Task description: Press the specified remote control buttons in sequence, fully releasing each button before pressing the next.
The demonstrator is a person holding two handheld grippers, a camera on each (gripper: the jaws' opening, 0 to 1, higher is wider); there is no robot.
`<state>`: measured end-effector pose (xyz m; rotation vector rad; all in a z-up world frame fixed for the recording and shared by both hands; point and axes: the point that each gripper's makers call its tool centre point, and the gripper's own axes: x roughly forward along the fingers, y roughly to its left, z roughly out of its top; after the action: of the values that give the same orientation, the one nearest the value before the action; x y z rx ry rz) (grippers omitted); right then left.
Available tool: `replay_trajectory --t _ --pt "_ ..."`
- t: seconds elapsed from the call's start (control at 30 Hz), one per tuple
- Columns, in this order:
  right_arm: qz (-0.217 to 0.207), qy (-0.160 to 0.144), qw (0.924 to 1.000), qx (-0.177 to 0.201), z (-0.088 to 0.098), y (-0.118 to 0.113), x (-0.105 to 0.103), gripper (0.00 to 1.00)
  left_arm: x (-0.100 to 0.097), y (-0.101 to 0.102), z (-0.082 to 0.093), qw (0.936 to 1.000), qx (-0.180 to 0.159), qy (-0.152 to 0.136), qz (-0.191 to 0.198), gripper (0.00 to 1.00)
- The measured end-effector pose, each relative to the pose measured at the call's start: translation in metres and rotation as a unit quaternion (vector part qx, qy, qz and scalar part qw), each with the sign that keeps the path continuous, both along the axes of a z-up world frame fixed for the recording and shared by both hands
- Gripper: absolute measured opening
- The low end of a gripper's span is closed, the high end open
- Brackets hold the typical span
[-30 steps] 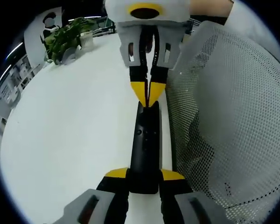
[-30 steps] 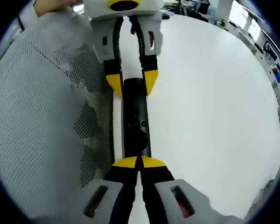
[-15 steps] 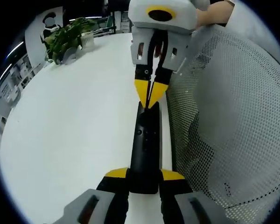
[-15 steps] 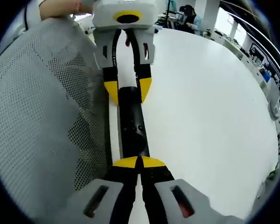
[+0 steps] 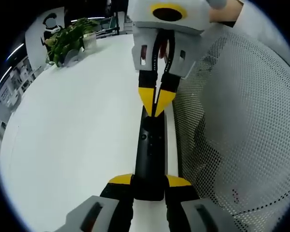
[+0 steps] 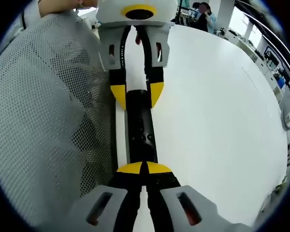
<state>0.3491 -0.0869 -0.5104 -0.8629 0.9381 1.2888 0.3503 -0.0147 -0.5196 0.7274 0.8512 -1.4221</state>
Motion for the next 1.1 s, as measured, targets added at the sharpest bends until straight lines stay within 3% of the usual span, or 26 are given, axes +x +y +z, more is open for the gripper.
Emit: replay_trajectory --t 0.23,0.5,1.1 --pt "-0.005 0.003 0.9999 -0.014 -0.0003 -0.0012 0.0001 0.0 0.0004 -0.0001 -0.0003 1.0 -0.001 -0.001 -0.001 0.24" --pt "-0.067 0.015 0.997 0.035 0.0007 -0.0015 0.0014 0.0 0.0 0.0 0.0002 1.0 -0.001 -0.001 -0.002 0.24" --pt "-0.039 -0.005 0.9987 0.033 0.0006 0.0065 0.0029 0.0 -0.0001 -0.0002 0.0007 1.0 -0.002 0.0 -0.002 0.24"
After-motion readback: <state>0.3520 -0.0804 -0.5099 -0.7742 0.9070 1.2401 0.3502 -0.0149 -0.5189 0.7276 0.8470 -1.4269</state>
